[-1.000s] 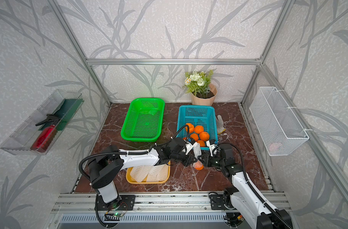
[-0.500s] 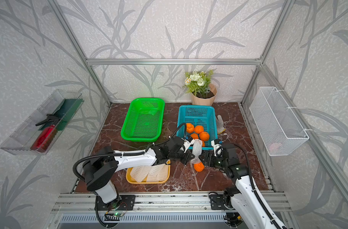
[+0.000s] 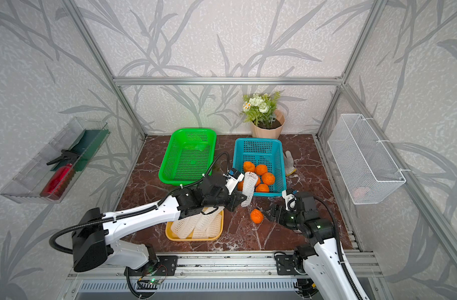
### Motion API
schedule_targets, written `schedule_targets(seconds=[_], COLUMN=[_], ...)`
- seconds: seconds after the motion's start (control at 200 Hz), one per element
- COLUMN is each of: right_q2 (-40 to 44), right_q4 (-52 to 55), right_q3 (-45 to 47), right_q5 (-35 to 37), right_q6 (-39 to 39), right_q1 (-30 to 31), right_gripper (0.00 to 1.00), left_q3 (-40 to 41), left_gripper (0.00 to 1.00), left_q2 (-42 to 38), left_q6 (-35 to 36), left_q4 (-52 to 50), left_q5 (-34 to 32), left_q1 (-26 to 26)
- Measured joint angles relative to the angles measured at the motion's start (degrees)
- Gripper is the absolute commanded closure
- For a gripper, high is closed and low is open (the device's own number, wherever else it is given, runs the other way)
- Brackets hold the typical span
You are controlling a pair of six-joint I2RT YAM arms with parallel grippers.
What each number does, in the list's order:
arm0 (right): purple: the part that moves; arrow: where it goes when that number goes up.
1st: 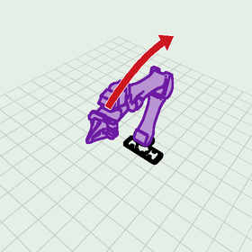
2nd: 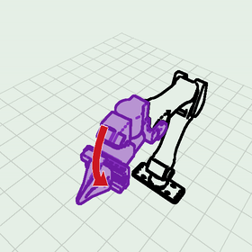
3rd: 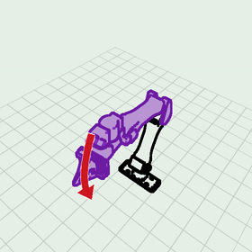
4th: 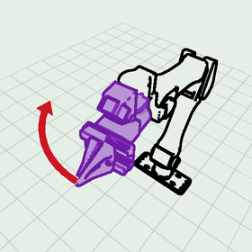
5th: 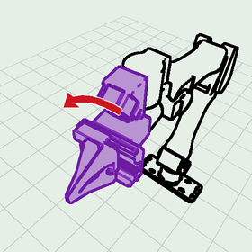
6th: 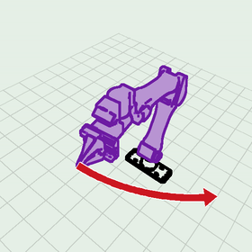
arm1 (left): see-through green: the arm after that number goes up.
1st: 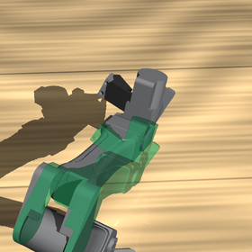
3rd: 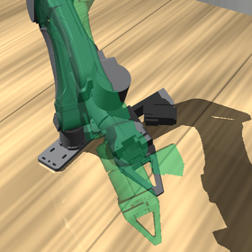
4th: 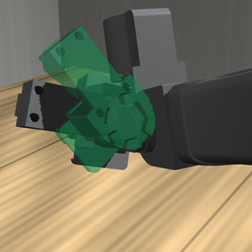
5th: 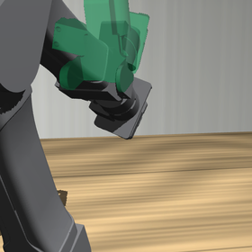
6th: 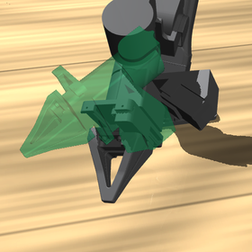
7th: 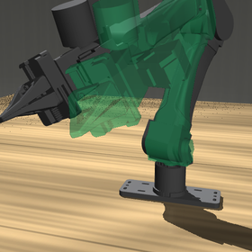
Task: Remove foam nets from oranges
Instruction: Place the foam net into the storage box.
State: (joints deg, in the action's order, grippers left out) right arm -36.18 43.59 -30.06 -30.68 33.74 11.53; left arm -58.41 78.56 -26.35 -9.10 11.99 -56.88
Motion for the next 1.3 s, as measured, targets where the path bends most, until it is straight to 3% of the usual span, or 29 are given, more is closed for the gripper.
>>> schedule_targets(seconds=[0.335,0.575,0.81,1.045,1.2,1.3], right_q2=[-10.69,-13.68,-14.75,-15.67,-18.27,-19.76], right_q4=[-5.14,-7.96,-8.90,-9.79,-9.90,-9.90], right_q3=[0.02,0.07,0.07,0.07,0.04,0.00], right_q5=[0.35,0.63,0.44,-0.02,0.42,1.20], right_q6=[0.85,1.14,0.72,0.63,0.07,-0.26], right_q1=[8.39,8.96,9.18,9.40,11.06,11.91], right_gripper=[0.17,0.17,0.17,0.16,0.16,0.16], left_q3=[1.03,4.04,4.11,4.68,4.61,4.24], left_gripper=[0.89,0.91,0.91,0.90,0.73,0.53], left_q2=[-21.09,-29.35,-25.79,-19.78,-10.49,-5.20], left_q6=[-8.20,-19.41,-23.93,-23.50,-20.85,-19.45], left_q4=[-26.56,-42.34,-52.22,-54.29,-53.94,-53.83], left_q5=[-6.84,-7.98,-5.79,-5.25,-5.62,-5.84], left_q1=[1.40,3.56,4.59,6.75,7.10,7.13])
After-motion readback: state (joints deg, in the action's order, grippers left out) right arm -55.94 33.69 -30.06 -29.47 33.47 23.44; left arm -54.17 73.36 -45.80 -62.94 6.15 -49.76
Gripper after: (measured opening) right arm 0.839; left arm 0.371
